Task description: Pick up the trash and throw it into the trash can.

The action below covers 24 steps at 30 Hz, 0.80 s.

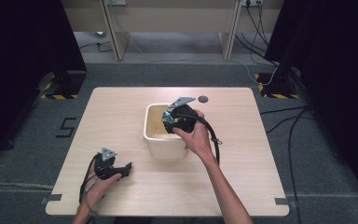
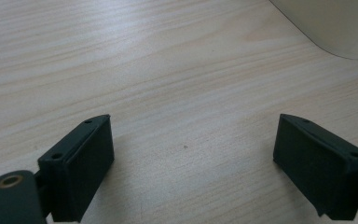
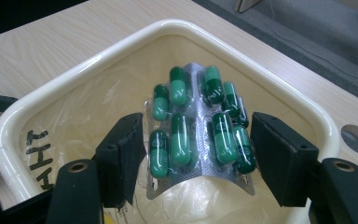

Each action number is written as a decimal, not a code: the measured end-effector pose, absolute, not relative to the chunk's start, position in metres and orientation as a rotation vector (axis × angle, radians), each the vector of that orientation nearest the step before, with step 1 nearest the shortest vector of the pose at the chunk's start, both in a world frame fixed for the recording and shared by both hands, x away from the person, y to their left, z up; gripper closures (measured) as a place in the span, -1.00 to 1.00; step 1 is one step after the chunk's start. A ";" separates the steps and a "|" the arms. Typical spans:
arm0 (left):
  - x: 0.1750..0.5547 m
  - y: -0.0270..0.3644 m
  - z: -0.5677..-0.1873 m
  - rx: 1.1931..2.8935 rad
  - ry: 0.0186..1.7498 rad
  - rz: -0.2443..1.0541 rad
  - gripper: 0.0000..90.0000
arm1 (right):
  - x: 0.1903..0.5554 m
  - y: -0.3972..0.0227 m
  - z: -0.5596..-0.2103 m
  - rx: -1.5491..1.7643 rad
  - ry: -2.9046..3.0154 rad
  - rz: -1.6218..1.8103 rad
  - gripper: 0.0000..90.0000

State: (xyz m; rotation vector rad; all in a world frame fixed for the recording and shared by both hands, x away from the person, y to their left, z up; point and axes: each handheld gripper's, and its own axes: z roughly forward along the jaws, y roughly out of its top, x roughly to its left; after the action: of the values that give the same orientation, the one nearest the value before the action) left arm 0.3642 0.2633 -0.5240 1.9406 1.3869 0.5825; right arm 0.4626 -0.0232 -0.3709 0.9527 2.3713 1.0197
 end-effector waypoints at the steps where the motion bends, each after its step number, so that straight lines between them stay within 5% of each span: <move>1: 0.364 0.263 -0.524 1.940 1.387 0.583 -0.75 | 0.463 -0.022 -0.372 0.952 2.375 1.016 -0.19; 12: 0.364 0.263 -0.524 1.941 1.387 0.583 -0.75 | 0.469 -0.015 -0.377 0.960 2.415 0.987 -0.22; 17: 0.364 0.263 -0.524 1.940 1.387 0.583 -0.75 | 0.473 -0.012 -0.381 0.973 2.462 0.964 -0.48; 24: 0.364 0.263 -0.524 1.940 1.387 0.583 -0.75 | 0.471 -0.014 -0.378 0.947 2.420 1.050 -0.54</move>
State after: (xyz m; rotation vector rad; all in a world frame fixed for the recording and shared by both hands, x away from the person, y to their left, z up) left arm 0.3642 0.2632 -0.5240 1.9402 1.3871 0.5832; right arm 0.4714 -0.0145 -0.3779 0.9473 2.4198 1.0495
